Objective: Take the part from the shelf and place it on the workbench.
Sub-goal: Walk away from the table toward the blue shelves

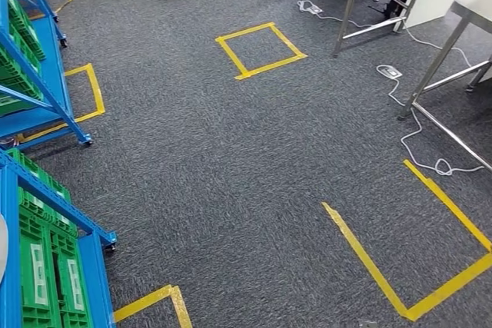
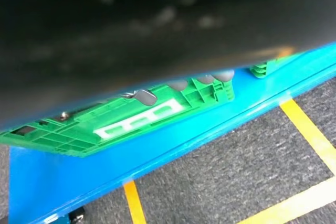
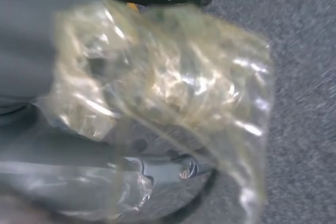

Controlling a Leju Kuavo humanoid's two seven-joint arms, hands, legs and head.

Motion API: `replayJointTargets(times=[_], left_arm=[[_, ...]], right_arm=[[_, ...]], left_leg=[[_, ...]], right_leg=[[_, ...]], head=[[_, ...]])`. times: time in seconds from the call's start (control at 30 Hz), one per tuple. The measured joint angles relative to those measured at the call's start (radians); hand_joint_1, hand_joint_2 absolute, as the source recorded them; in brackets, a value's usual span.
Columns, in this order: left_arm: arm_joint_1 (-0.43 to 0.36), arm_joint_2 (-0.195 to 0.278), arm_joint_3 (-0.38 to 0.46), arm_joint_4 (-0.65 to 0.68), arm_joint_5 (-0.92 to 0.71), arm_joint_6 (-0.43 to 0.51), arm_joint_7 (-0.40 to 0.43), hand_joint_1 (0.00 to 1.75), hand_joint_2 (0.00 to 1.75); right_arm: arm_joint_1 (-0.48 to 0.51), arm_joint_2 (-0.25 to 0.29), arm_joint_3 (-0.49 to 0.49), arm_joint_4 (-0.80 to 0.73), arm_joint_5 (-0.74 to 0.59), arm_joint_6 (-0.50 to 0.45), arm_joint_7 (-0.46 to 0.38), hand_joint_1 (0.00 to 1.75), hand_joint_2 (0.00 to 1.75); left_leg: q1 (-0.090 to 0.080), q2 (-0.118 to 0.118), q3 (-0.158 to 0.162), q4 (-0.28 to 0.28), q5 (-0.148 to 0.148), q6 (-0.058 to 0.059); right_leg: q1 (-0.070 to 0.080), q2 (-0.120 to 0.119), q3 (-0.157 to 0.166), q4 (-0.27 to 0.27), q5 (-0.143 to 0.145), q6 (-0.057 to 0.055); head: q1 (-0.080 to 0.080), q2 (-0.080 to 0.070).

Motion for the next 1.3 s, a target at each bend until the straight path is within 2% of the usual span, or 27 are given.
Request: replayJointTargets(times=[0.07,0.1,0.13,0.17,0.2,0.23,0.27,0.3,0.33,0.37,0.4,0.43,0.47,0.5,0.57,0.6,0.63,0.67,0.7,0.73,0.8,0.83,0.9,0.97,1.13,1.3], left_arm=[[0.002,-0.001,-0.018,-0.001,0.008,0.002,0.000,0.00,0.00],[0.002,-0.001,-0.026,-0.002,0.011,0.003,0.000,0.00,0.00],[0.004,-0.001,-0.031,-0.002,0.012,0.004,0.000,0.00,0.00],[0.006,-0.002,-0.035,-0.003,0.013,0.005,0.000,0.00,0.00],[0.010,-0.002,-0.038,-0.003,0.013,0.005,0.001,0.00,0.00],[0.014,-0.002,-0.041,-0.005,0.012,0.005,0.001,0.00,0.00],[0.017,-0.002,-0.043,-0.007,0.010,0.003,0.001,0.00,0.00],[0.019,-0.002,-0.045,-0.009,0.007,0.001,0.002,0.00,0.00],[0.021,-0.001,-0.047,-0.012,0.004,-0.001,0.002,0.00,0.00],[0.022,-0.001,-0.048,-0.014,0.002,-0.003,0.001,0.00,0.00],[0.024,-0.001,-0.048,-0.016,0.000,-0.004,0.001,0.00,0.00],[0.027,-0.002,-0.049,-0.017,-0.002,-0.005,0.001,0.00,0.00],[0.031,-0.002,-0.050,-0.017,-0.003,-0.005,0.001,0.00,0.00],[0.033,-0.003,-0.050,-0.018,-0.003,-0.006,0.002,0.00,0.00],[0.032,-0.003,-0.052,-0.019,-0.004,-0.007,0.001,0.00,0.00],[0.031,-0.003,-0.053,-0.019,-0.005,-0.007,0.001,0.00,0.00],[0.031,-0.002,-0.053,-0.019,-0.005,-0.008,0.001,0.00,0.00],[0.032,-0.002,-0.053,-0.020,-0.006,-0.009,0.000,0.00,0.00],[0.033,-0.002,-0.053,-0.020,-0.007,-0.009,0.000,0.00,0.00],[0.035,-0.002,-0.053,-0.020,-0.007,-0.010,-0.001,0.00,0.00],[0.036,-0.002,-0.053,-0.022,-0.008,-0.011,-0.002,0.00,0.00],[0.036,-0.002,-0.053,-0.023,-0.007,-0.012,-0.002,0.00,0.00],[0.034,-0.002,-0.053,-0.025,-0.006,-0.012,-0.003,0.00,0.00],[0.036,-0.003,-0.053,-0.026,-0.005,-0.013,-0.003,0.00,0.00],[0.033,-0.005,-0.052,-0.026,-0.012,-0.022,-0.004,0.00,0.00],[0.031,-0.004,-0.049,-0.026,-0.028,-0.030,-0.011,0.00,0.00]], right_arm=[[0.000,0.000,-0.010,0.013,0.007,0.003,-0.007,0.00,0.00],[0.002,0.000,-0.014,0.020,0.010,0.004,-0.009,0.00,0.00],[0.004,0.000,-0.018,0.026,0.012,0.005,-0.009,0.00,0.00],[0.006,0.000,-0.022,0.031,0.014,0.005,-0.010,0.00,0.00],[0.006,0.000,-0.027,0.035,0.015,0.004,-0.010,0.00,0.00],[0.006,0.000,-0.031,0.038,0.018,0.004,-0.012,0.00,0.00],[0.006,0.001,-0.035,0.042,0.021,0.004,-0.014,0.00,0.00],[0.006,0.003,-0.039,0.048,0.023,0.004,-0.016,0.00,0.00],[0.005,0.004,-0.042,0.053,0.026,0.004,-0.018,0.00,0.00],[0.003,0.006,-0.046,0.058,0.027,0.004,-0.020,0.00,0.00],[0.002,0.008,-0.050,0.061,0.029,0.003,-0.021,0.00,0.00],[0.001,0.008,-0.053,0.061,0.030,0.003,-0.022,0.00,0.00],[0.000,0.008,-0.057,0.062,0.031,0.002,-0.022,0.00,0.00],[0.000,0.008,-0.059,0.062,0.031,0.002,-0.023,0.00,0.00],[0.000,0.008,-0.062,0.063,0.033,0.002,-0.024,0.00,0.00],[0.000,0.008,-0.063,0.063,0.034,0.003,-0.025,0.00,0.00],[0.001,0.008,-0.065,0.064,0.036,0.004,-0.027,0.00,0.00],[0.000,0.008,-0.068,0.064,0.037,0.005,-0.029,0.00,0.00],[0.000,0.008,-0.071,0.064,0.039,0.007,-0.031,0.00,0.00],[-0.002,0.008,-0.074,0.064,0.041,0.009,-0.033,0.00,0.00],[-0.005,0.011,-0.080,0.063,0.045,0.012,-0.036,0.00,0.00],[-0.007,0.013,-0.083,0.063,0.048,0.014,-0.037,0.00,0.00],[-0.009,0.016,-0.089,0.063,0.053,0.017,-0.038,0.00,0.00],[-0.008,0.016,-0.095,0.062,0.057,0.019,-0.038,0.00,0.00],[-0.009,0.016,-0.106,0.061,0.062,0.021,-0.034,0.00,0.00],[-0.009,0.016,-0.118,0.057,0.075,0.023,-0.026,0.00,0.00]], left_leg=[[0.005,-0.016,0.003,-0.004,0.001,0.007],[0.005,-0.027,0.003,-0.004,0.000,0.009],[0.005,-0.039,0.003,-0.004,-0.001,0.010],[0.006,-0.054,0.004,-0.004,-0.002,0.009],[0.008,-0.069,0.006,-0.003,-0.005,0.006],[0.010,-0.086,0.008,0.000,-0.008,0.001],[0.012,-0.103,0.008,0.006,-0.013,-0.007],[0.014,-0.120,0.005,0.017,-0.019,-0.017],[0.016,-0.135,-0.001,0.027,-0.023,-0.026],[0.017,-0.147,-0.009,0.034,-0.024,-0.033],[0.019,-0.159,-0.015,0.038,-0.023,-0.038],[0.022,-0.166,-0.019,0.036,-0.020,-0.042],[0.023,-0.155,-0.024,0.041,-0.022,-0.046],[0.022,-0.129,-0.033,0.059,-0.032,-0.048],[0.016,-0.060,-0.080,0.157,-0.083,-0.047],[0.014,-0.041,-0.114,0.227,-0.114,-0.045],[0.013,-0.035,-0.143,0.286,-0.135,-0.041],[0.012,-0.033,-0.159,0.320,-0.139,-0.036],[0.008,-0.033,-0.157,0.318,-0.124,-0.030],[0.004,-0.033,-0.138,0.279,-0.093,-0.023],[-0.010,-0.028,-0.077,0.155,-0.028,-0.007],[-0.016,-0.025,-0.051,0.100,-0.014,-0.001],[-0.020,-0.021,-0.031,0.051,-0.013,-0.012],[-0.020,-0.022,-0.028,0.041,-0.012,-0.027],[-0.020,-0.022,-0.024,0.040,-0.017,-0.015],[-0.020,-0.022,-0.023,0.040,-0.019,-0.009]], right_leg=[[-0.003,0.057,-0.054,0.108,-0.057,0.004],[-0.006,0.069,-0.092,0.181,-0.085,0.005],[-0.009,0.072,-0.126,0.240,-0.100,0.008],[-0.013,0.073,-0.148,0.265,-0.093,0.011],[-0.019,0.074,-0.151,0.251,-0.066,0.016],[-0.028,0.080,-0.138,0.202,-0.023,0.022],[-0.038,0.102,-0.117,0.145,0.012,0.031],[-0.046,0.129,-0.095,0.088,0.034,0.036],[-0.051,0.151,-0.080,0.054,0.041,0.038],[-0.050,0.165,-0.072,0.042,0.035,0.035],[-0.047,0.162,-0.068,0.039,0.030,0.028],[-0.044,0.148,-0.067,0.042,0.030,0.020],[-0.041,0.135,-0.064,0.042,0.030,0.013],[-0.039,0.123,-0.062,0.040,0.030,0.007],[-0.033,0.096,-0.058,0.037,0.029,-0.003],[-0.028,0.082,-0.057,0.036,0.028,-0.006],[-0.024,0.070,-0.057,0.036,0.026,-0.009],[-0.020,0.060,-0.055,0.036,0.024,-0.012],[-0.017,0.054,-0.053,0.036,0.023,-0.014],[-0.016,0.050,-0.050,0.036,0.021,-0.015],[-0.014,0.046,-0.048,0.035,0.017,-0.015],[-0.013,0.046,-0.048,0.035,0.016,-0.014],[-0.010,0.044,-0.051,0.036,0.014,-0.015],[-0.011,0.043,-0.051,0.032,0.015,-0.017],[-0.011,0.042,-0.046,0.016,0.019,-0.011],[-0.011,0.043,-0.042,0.010,0.021,-0.006]], head=[[0.003,0.000],[0.003,0.000],[0.003,0.000],[0.003,0.000],[0.003,0.000],[0.003,0.000],[0.003,0.000],[0.005,0.000],[0.007,0.000],[0.008,0.000],[0.008,0.000],[0.006,0.000],[0.004,0.000],[0.001,0.000],[-0.003,0.000],[-0.005,0.000],[-0.004,0.000],[-0.005,0.000],[-0.004,0.000],[-0.004,0.000],[-0.004,0.000],[-0.005,0.000],[-0.003,0.000],[-0.002,0.000],[-0.003,0.000],[-0.003,0.000]])
